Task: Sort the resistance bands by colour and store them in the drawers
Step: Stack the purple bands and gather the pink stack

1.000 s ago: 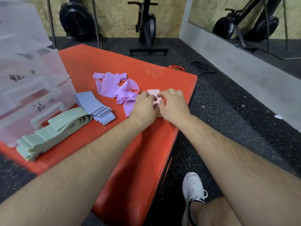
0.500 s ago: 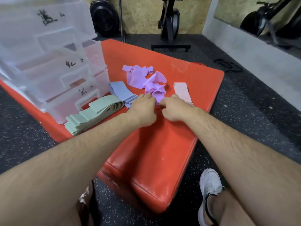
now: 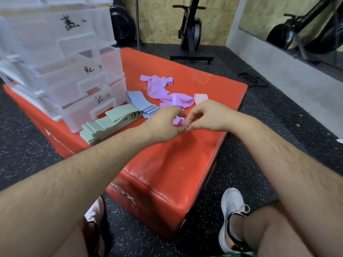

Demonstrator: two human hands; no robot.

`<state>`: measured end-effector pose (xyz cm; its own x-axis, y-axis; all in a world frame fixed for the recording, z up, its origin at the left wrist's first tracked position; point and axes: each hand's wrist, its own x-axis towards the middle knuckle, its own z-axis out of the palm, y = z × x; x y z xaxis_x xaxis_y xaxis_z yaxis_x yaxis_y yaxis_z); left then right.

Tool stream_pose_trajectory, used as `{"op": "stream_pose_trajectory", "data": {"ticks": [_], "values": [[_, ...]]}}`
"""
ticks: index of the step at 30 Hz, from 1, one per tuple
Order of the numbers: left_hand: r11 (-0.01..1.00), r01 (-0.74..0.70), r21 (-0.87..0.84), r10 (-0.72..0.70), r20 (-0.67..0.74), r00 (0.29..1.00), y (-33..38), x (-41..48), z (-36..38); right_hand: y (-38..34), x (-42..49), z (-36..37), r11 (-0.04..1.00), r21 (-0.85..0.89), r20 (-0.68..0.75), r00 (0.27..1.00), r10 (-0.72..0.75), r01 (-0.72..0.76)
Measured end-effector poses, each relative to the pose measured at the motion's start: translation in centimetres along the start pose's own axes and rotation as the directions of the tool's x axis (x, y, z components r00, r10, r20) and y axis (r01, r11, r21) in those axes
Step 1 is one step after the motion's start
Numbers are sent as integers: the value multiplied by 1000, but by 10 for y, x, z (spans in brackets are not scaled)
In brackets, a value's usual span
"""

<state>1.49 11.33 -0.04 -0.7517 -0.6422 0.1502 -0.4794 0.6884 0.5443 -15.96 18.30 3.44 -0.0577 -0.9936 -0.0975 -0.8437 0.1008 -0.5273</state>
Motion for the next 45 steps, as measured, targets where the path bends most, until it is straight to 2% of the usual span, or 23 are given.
{"op": "stream_pose_trajectory", "data": {"ticks": [3,5,7,8,10,11,14,17,20,24,26,29,32,34,37,42,45], "values": [[993,40,-112,-42,-14,999,15,-10,-15,-12,-15,-11,977,199,-66,995,-68,80],[965,70,-252,-83,-41,996,25,-15,-24,-22,-24,-16,907,387,-166,980,-106,164],[842,77,-535,-125,-54,991,38,-21,-34,-30,-28,-21,798,549,-281,954,-104,249],[763,71,-643,-138,-55,989,43,-24,-38,-33,-30,-24,734,626,-294,951,-90,263],[676,46,-736,-141,-68,988,47,-30,-43,-36,-31,-26,646,736,-205,976,-72,203],[659,34,-752,-143,-80,987,45,-32,-44,-39,-32,-26,645,749,-135,988,-77,153],[669,65,-741,-188,-84,978,30,-36,-45,-44,-32,-17,741,667,-24,996,-83,77],[711,125,-692,-237,-69,969,13,-36,-47,-48,-24,-6,785,617,-67,998,-20,57],[731,133,-670,-258,-91,962,0,-36,-50,-50,-10,2,797,601,-78,997,-21,63],[827,106,-552,-309,-290,906,-9,-35,-51,-51,5,9,808,586,-157,987,37,63],[797,158,-583,-352,-237,905,-14,-37,-48,-53,10,11,783,618,-178,982,58,66],[718,258,-647,-367,-36,930,-20,-39,-36,-54,16,15,759,648,-202,975,89,65],[704,210,-678,-376,-105,921,-21,-36,-31,-54,17,15,738,673,-206,970,129,44],[660,193,-726,-394,-116,912,-20,-32,-35,-52,14,14,737,676,-130,983,127,-6],[609,206,-766,-397,-69,915,-18,-30,-41,-45,6,12,824,566,-35,998,52,-23],[559,174,-811,-397,-78,914,-13,-25,-43,-38,-1,13,835,550,82,993,-89,30],[561,190,-806,-397,-61,916,-12,-24,-42,-39,-2,17,851,521,-6,997,-78,70]]}}
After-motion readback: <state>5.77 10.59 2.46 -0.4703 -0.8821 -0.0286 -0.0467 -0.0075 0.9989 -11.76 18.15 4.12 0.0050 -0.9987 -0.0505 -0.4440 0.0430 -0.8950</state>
